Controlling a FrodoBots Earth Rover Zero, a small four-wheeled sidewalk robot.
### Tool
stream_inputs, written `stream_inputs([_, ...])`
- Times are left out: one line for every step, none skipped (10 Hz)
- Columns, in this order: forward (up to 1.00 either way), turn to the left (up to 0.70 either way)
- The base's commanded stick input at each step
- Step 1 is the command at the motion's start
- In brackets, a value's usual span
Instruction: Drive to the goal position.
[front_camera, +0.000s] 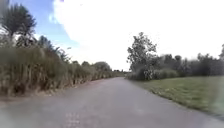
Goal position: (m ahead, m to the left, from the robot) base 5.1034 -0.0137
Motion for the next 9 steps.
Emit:
stream_inputs([0.85, 0.00])
stream_inputs([0.85, 0.34])
stream_inputs([0.85, 0.34])
stream_inputs([0.85, 0.34])
stream_inputs([0.85, 0.00])
stream_inputs([0.85, 0.00])
stream_inputs([0.85, 0.00])
stream_inputs([0.85, 0.00])
stream_inputs([0.85, 0.00])
